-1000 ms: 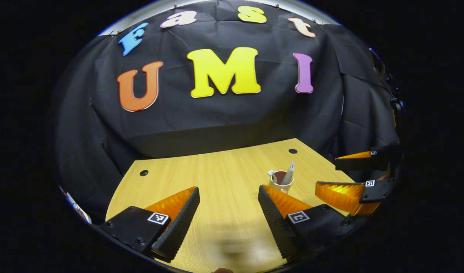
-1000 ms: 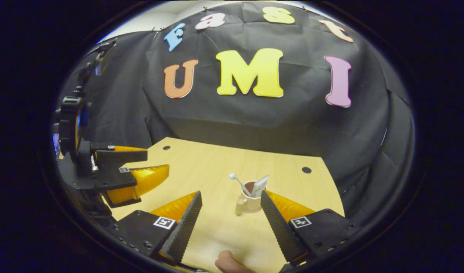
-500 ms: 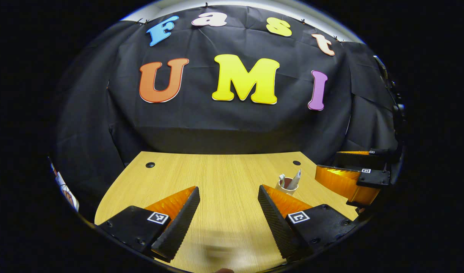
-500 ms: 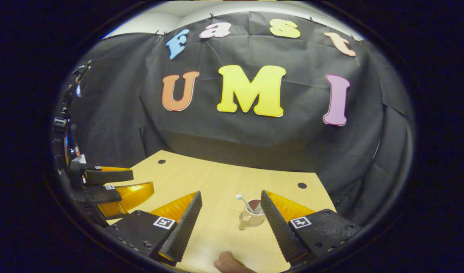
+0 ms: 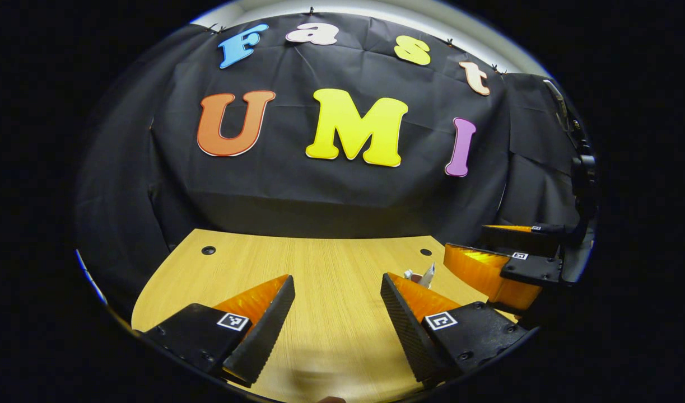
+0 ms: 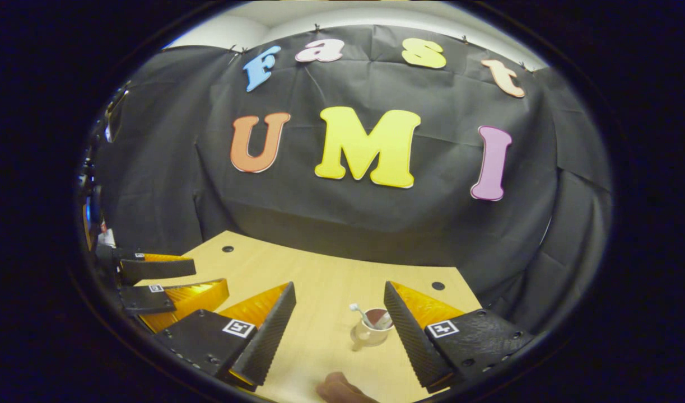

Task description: Put the toothbrush and toothpaste on the desktop into the cup, then pick up the cup and place it on the coaster on the desktop.

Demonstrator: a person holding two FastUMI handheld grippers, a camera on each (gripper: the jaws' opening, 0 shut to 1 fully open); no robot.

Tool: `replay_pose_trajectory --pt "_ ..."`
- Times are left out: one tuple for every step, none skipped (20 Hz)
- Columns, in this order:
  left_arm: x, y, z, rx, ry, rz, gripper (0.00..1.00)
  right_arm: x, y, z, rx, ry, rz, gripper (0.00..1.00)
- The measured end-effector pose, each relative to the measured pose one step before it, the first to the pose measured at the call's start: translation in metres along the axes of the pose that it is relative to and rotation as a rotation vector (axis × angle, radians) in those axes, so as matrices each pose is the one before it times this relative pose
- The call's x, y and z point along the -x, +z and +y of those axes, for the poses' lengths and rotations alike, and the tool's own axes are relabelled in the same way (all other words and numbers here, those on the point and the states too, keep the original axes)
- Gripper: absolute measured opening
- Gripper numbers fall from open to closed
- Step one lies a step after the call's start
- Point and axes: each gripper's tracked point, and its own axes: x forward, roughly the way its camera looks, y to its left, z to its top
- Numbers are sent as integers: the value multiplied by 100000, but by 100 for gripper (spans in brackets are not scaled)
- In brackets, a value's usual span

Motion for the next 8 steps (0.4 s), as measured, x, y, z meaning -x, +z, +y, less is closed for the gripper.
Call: replay_pose_trajectory --pt "-206 -13 391 -149 491 -202 98 -39 46 183 1520 93 -262 95" --pt "-51 37 309 68 478 -55 98 -6 153 99 830 113 -204 95" --pt "-63 13 135 219 271 -73 98 -83 -13 46 407 24 3 95" --pt "5 50 183 168 165 -207 98 -57 -24 20 225 -131 90 95" --pt "-88 -18 107 -246 231 -61 98 -69 23 -39 108 -58 150 95" --pt "23 14 116 -309 242 -56 98 -105 9 67 -209 125 219 95" --pt "3 98 -24 -164 -12 82 98 -72 -91 1 -238 45 424 95" --pt "-4 -58 82 -145 123 209 98 -156 -31 -19 -105 -106 417 98"
